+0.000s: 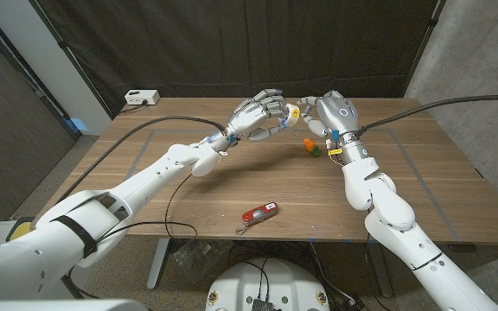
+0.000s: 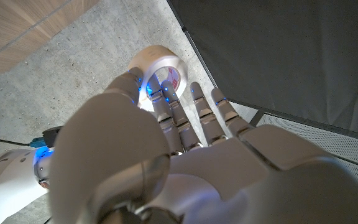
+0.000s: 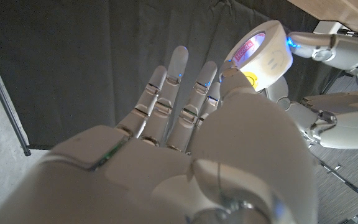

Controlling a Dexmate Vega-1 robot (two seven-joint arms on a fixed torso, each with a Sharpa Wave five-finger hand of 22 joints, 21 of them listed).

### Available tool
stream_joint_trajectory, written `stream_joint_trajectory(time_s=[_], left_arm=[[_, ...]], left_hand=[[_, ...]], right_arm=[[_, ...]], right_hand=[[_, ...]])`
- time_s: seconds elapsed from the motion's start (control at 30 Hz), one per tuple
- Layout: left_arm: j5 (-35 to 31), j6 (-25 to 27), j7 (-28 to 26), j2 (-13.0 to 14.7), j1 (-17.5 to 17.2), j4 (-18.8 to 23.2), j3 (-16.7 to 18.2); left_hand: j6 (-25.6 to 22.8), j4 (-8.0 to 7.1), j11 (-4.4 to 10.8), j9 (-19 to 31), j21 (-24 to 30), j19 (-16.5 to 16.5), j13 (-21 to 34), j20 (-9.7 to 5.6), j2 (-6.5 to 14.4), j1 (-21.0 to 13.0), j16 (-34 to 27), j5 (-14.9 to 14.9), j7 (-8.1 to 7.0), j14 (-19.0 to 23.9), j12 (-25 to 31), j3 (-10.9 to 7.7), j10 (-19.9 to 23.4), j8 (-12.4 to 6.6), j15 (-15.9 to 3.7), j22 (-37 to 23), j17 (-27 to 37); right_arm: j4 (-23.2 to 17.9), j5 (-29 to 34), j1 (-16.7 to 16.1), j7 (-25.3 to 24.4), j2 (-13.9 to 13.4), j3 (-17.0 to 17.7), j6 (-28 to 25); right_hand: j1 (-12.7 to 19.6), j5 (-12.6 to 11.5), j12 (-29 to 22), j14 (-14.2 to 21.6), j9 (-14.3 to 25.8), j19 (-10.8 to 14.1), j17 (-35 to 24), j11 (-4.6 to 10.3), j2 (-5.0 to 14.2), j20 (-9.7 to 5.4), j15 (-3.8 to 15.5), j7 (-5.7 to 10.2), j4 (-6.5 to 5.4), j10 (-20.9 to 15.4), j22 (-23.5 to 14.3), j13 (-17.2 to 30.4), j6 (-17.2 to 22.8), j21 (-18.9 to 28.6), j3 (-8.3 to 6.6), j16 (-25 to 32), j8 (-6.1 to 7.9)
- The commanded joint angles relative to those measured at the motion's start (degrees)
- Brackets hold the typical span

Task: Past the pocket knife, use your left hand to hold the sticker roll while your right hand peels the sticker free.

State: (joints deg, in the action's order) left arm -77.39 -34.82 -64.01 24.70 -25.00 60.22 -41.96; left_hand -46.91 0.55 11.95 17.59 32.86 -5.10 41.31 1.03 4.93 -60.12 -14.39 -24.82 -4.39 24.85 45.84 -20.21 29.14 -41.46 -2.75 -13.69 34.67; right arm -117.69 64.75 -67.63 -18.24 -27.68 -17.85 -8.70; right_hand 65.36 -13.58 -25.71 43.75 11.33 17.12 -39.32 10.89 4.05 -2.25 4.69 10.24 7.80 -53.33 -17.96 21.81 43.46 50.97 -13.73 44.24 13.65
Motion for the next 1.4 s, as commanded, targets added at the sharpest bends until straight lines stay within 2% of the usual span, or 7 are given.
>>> stream_joint_trajectory(time_s=[0.03,0.5,0.6,0.63,0.87,1.17,1.4], left_arm=[[-0.7,0.7,0.0,0.0,-0.8,0.7,1.0],[2.4,1.5,0.0,1.2,-0.1,0.7,-1.1],[2.5,1.2,0.0,1.2,-0.1,0.6,-1.0],[2.4,1.1,0.0,1.1,-0.2,0.7,-0.9],[1.5,0.6,0.0,0.9,-0.5,0.9,0.0],[0.2,-0.1,0.0,0.6,-1.0,1.0,1.2],[0.0,-0.3,0.0,0.8,-1.0,1.1,1.1]], left_hand=[[-4.0,0.11,0.03,0.5,0.3,0.3,0.1,-0.13,0.3,-0.5,0.2,-0.4,-3.26,0.3,0.5,0.14,-0.1,-2.22,-9.85,-0.1,0.2],[-3.9,-0.15,0.02,0.7,0.5,0.5,0.1,-0.05,0.5,-0.5,0.5,-0.7,-3.2,0.2,0.5,0.42,-0.4,-2.19,-9.76,-0.1,0.6],[-4.1,-0.16,0.03,0.8,0.6,0.5,0.1,-0.05,0.5,-0.6,0.6,-0.7,-3.16,0.2,0.5,0.48,-0.4,-2.3,-9.78,-0.1,0.7],[-4.1,-0.17,0.03,0.8,0.6,0.5,0.1,-0.06,0.5,-0.6,0.6,-0.8,-3.15,0.2,0.5,0.5,-0.4,-2.31,-9.79,-0.1,0.7],[-4.1,-0.19,-0.01,0.9,0.8,0.6,0.1,-0.06,0.6,-0.8,0.7,-0.9,-3.4,0.3,0.6,0.59,-0.4,-2.36,-9.83,0.0,1.0],[-3.9,-0.24,0.0,1.0,1.0,0.7,0.1,-0.01,0.6,-0.9,0.8,-0.9,-2.99,0.4,0.7,0.81,-0.4,-2.28,-9.85,0.0,1.3],[-4.0,-0.27,-0.01,1.0,1.1,0.7,0.0,-0.02,0.6,-1.0,0.9,-1.0,-3.06,0.4,0.7,0.93,-0.4,-2.32,-9.82,0.0,1.4]], right_arm=[[-0.5,0.5,-0.8,-2.0,-0.9,0.0,0.3],[0.2,0.4,-0.5,-6.9,-1.1,-0.7,3.0],[-0.4,1.1,-0.4,-4.7,-0.8,-1.0,1.6],[-0.3,0.8,-0.3,-4.6,-0.8,-1.0,1.7],[-0.3,1.2,-0.3,-4.5,-0.2,-1.2,0.7],[1.0,1.5,0.8,-5.3,-0.1,-2.1,1.2],[0.9,2.0,1.7,-3.6,-0.3,-2.6,0.7]], right_hand=[[0.2,-0.4,-1.7,1.2,0.3,-0.2,-0.8,0.05,0.75,-4.04,8.84,0.3,-0.19,-2.7,-0.2,1.3,2.7,1.4,0.88,-0.1,0.42],[1.7,-0.9,-10.0,7.3,3.5,-0.2,-5.2,0.0,0.97,-6.03,8.76,0.85,-0.17,-11.7,-0.7,9.4,16.3,8.9,4.24,1.5,5.47],[1.7,-0.9,-10.6,8.0,3.4,-0.1,-5.6,0.05,0.96,-6.23,8.74,0.46,-0.24,-12.4,-0.8,10.1,16.9,9.8,4.61,1.8,5.58],[0.3,-0.7,-9.9,7.7,3.0,-0.6,-5.9,-0.1,0.01,-5.82,8.66,-0.42,-0.84,-10.8,-1.0,10.3,13.6,10.9,5.95,1.6,3.72],[-1.5,-1.5,-4.7,4.8,1.5,-2.7,-5.0,0.28,-1.27,-4.9,8.66,-1.16,-1.62,-3.4,-0.4,7.9,5.6,13.6,8.71,-2.0,-1.64],[-3.8,-1.8,-5.1,5.4,1.2,-2.9,-5.5,0.24,-1.52,-4.82,8.61,-1.49,-2.86,-5.5,0.3,8.0,8.0,14.3,10.24,-2.6,-1.08],[-4.0,-2.4,-2.2,5.2,0.7,-3.5,-5.8,0.34,0.06,-5.11,8.65,-1.67,-3.32,-1.7,0.7,7.1,3.6,15.4,10.38,-3.4,-2.75]])
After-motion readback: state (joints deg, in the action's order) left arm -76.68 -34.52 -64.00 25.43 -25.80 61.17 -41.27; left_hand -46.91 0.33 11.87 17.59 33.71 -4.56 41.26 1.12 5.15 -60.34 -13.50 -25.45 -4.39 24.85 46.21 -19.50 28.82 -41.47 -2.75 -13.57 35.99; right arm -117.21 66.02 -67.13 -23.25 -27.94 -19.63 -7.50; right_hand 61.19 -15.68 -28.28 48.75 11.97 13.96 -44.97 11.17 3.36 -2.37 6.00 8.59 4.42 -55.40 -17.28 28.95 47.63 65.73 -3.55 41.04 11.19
